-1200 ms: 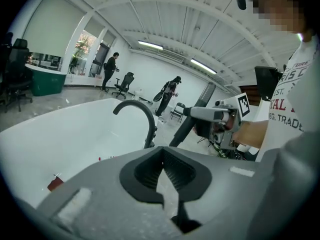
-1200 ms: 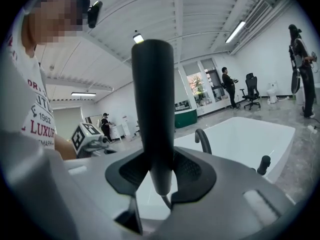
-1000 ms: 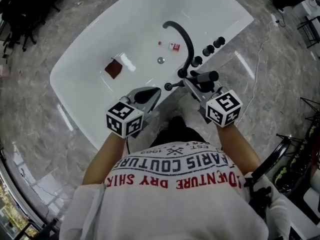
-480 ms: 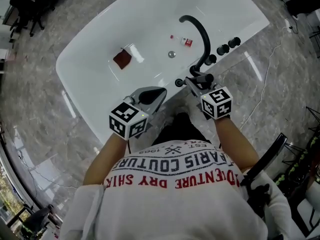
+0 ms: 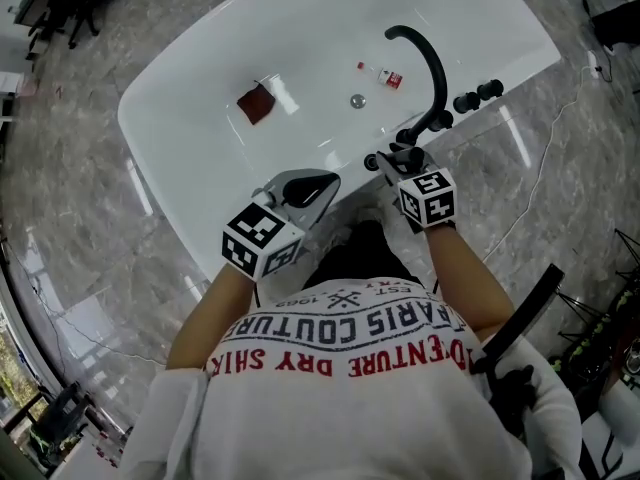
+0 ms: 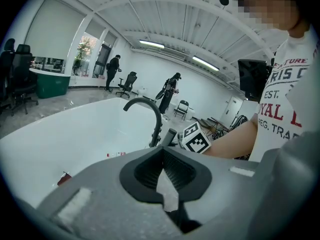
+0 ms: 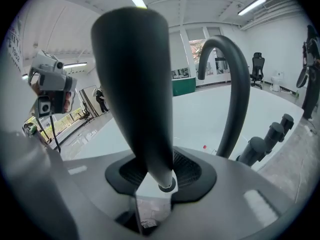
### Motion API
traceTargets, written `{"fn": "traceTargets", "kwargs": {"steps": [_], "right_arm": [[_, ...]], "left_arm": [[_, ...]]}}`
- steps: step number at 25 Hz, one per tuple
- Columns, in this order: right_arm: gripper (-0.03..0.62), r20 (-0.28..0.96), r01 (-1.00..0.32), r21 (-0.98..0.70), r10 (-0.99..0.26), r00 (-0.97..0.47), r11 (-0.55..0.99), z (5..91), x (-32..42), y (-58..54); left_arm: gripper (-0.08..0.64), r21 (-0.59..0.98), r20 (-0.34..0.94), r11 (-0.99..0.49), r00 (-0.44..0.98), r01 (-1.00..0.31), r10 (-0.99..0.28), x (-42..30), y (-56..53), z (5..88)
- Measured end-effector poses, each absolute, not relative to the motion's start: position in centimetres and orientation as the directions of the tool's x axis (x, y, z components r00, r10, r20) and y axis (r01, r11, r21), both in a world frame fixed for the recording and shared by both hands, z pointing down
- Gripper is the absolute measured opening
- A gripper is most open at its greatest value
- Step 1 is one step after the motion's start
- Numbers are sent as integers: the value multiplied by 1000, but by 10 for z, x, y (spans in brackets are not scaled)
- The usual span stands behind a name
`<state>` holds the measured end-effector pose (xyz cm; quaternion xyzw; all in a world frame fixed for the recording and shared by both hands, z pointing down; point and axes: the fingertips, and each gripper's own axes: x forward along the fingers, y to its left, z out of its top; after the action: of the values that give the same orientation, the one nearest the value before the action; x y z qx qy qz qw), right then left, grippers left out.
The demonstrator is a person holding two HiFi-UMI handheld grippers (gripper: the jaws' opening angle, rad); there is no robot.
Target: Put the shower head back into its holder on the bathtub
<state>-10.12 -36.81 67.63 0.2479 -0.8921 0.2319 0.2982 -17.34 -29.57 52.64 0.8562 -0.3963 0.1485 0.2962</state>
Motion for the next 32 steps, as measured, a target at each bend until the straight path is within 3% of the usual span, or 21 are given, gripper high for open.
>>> {"fn": "traceTargets", "kwargs": {"steps": [21, 32], "right_arm": [[138, 714, -555, -206, -264, -649, 806, 722, -128, -360], [202, 670, -568, -287, -262, -694, 772, 683, -121, -347]], "left_arm": [[5, 405, 519, -404, 570, -820, -637, -206, -282, 544], [5, 387, 520, -442, 587, -810, -620, -201, -274, 527]]}}
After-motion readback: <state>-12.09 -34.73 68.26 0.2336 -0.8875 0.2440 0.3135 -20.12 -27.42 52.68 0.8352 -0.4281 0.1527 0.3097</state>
